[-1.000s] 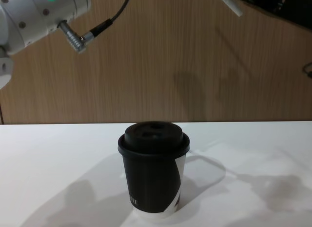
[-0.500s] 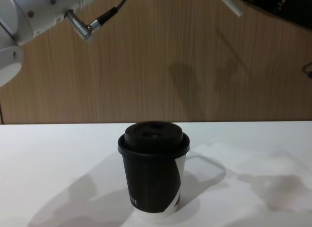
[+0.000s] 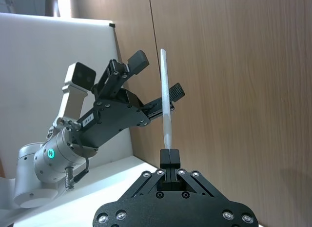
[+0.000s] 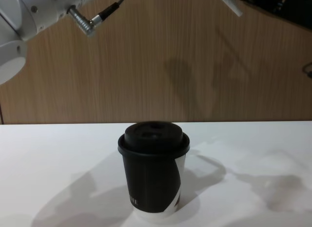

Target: Pick up the straw with one hand, pass it to the other hand, and insert it into the cup.

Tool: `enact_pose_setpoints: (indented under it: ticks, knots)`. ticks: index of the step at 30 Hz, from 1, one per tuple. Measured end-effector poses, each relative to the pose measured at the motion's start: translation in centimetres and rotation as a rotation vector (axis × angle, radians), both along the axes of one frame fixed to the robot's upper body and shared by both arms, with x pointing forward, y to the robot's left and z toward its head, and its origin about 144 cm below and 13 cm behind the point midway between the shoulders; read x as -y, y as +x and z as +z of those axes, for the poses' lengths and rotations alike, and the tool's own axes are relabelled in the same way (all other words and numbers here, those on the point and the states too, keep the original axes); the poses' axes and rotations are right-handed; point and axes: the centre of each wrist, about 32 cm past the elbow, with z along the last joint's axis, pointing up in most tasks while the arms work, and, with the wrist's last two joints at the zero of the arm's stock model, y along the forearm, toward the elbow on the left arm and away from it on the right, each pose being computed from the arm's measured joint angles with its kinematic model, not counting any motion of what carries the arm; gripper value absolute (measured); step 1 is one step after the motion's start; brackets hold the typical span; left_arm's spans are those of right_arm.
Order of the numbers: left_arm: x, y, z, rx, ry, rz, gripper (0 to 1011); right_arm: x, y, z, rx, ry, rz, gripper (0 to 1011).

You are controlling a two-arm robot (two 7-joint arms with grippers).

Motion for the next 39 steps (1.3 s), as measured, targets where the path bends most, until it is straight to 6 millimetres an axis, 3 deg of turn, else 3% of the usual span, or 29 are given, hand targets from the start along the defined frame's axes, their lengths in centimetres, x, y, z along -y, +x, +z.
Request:
enact_pose_setpoints:
  ticks: [7, 11, 18, 39]
  knots:
    - [0.22, 0.33, -0.02, -0.015, -0.015, -0.008, 1003, 0.00, 0.00, 0.00, 0.000, 0.000, 0.000, 0]
    - [0.34, 0.45, 0.00, -0.019, -0.018, -0.011, 955, 0.00, 0.00, 0.00, 0.000, 0.000, 0.000, 0]
    - [0.66, 0.62, 0.11, -0.022, -0.020, -0.018, 786, 0.00, 0.00, 0.00, 0.000, 0.000, 0.000, 0]
    - [1.00, 0.48, 0.29, -0.020, -0.028, 0.019, 99, 0.00, 0.00, 0.00, 0.000, 0.000, 0.000, 0]
